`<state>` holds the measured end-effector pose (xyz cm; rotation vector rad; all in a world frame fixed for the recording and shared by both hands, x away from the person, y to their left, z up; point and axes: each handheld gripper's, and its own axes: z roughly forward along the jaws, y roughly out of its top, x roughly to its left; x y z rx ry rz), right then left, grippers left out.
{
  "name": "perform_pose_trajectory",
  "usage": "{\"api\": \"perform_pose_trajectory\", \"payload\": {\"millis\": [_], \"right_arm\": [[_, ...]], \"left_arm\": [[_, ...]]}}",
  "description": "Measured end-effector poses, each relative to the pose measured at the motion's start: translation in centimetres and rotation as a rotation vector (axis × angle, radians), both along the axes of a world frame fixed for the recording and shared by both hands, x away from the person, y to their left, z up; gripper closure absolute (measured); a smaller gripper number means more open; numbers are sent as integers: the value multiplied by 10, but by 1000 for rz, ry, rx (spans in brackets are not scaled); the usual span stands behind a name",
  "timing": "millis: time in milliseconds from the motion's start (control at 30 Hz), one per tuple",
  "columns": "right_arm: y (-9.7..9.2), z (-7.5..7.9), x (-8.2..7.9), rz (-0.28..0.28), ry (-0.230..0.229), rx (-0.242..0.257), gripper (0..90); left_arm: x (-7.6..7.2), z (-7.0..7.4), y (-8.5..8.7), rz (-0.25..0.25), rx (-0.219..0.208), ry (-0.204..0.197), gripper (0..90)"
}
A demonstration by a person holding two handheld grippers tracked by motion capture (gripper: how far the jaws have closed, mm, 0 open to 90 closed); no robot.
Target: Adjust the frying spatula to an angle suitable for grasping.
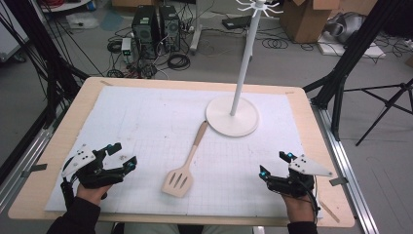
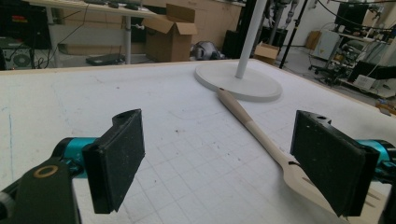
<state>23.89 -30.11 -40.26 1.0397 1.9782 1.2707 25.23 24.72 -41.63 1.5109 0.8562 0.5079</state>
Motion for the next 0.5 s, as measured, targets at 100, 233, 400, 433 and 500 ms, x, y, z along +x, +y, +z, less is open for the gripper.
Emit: {"api": "perform_pose_trajectory", "payload": {"millis": [100,233,400,433,500], "right_arm": [[-1,-1,1,-2,-2,-3,154],[-4,-2,1,-6,11,7,155],[-4,0,-2,-9,4,5,155],[-3,0,-3,-11,1,7,155],[-3,0,-2,-12,1,3,155]], "left_arm": [[1,-1,-1,5,-4,5,179],[3,-2,-2,7,7,17,179],[1,-1,-4,9,9,11,192],[0,-1,-6,10,17,8,192],[-1,-1,-7,7,23,9,192]]}}
